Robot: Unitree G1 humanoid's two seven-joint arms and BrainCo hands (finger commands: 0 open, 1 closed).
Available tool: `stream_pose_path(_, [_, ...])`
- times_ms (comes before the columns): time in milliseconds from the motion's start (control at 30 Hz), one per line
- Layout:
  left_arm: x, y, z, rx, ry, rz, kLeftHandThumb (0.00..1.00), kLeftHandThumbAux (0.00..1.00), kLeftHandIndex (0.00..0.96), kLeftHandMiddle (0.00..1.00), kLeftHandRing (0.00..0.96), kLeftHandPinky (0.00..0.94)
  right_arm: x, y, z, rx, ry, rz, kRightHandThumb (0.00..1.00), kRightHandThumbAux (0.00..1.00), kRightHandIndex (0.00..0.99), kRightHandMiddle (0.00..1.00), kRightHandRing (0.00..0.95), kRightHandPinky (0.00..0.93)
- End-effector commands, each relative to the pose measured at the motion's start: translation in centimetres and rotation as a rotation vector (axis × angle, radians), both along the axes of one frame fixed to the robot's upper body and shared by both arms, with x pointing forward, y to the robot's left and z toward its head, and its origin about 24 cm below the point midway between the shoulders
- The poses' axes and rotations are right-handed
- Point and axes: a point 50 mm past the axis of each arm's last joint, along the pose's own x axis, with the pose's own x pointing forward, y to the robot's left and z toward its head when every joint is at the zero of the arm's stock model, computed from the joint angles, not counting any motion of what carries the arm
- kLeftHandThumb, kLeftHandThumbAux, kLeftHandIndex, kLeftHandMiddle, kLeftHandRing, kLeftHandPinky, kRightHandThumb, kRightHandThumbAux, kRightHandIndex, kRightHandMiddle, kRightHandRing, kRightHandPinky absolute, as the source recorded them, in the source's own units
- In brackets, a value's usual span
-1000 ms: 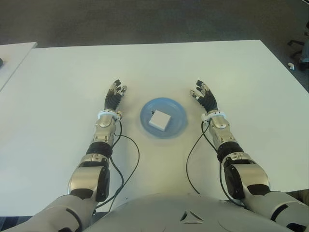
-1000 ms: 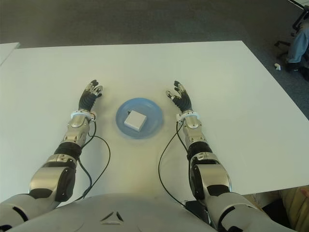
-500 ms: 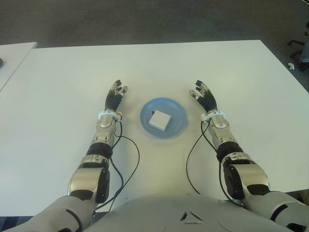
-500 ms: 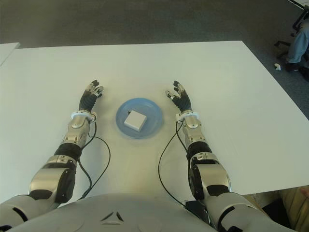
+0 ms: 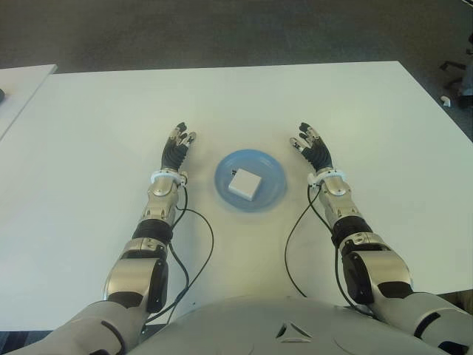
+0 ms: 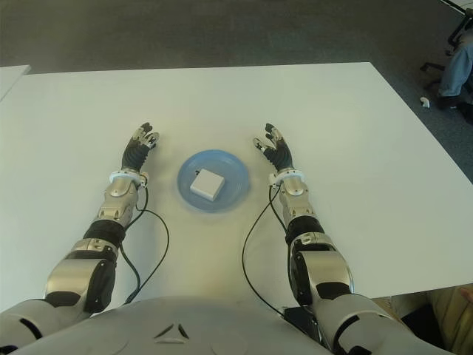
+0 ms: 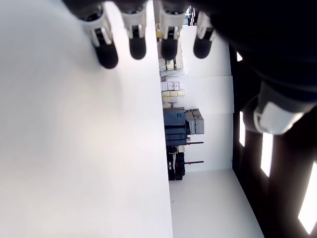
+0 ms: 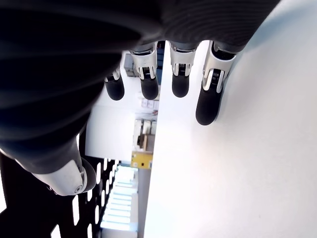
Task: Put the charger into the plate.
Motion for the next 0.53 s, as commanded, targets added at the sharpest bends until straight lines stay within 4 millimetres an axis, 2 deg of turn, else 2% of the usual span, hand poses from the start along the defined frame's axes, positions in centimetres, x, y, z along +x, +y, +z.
stream_pose_path(33, [-1.38,-0.25,-1.93,0.003,0.092,0.004,0.227,0.467,0.000,0.000,0.000,0.000,-1.84,0.21,-3.04,0.021,0.166,-0.004,0.025,0.652,0.000,0.000,0.000,0.003])
stream_pose_path(533, [-1.45,-0.28,-1.82,0.017,0.076,0.004,0.229,0.478,0.000,0.000,0.000,0.000,-1.92,0.17,-3.08,0.025,0.164,-0.003,0.031,0.694,0.000,0.000,0.000,0.008])
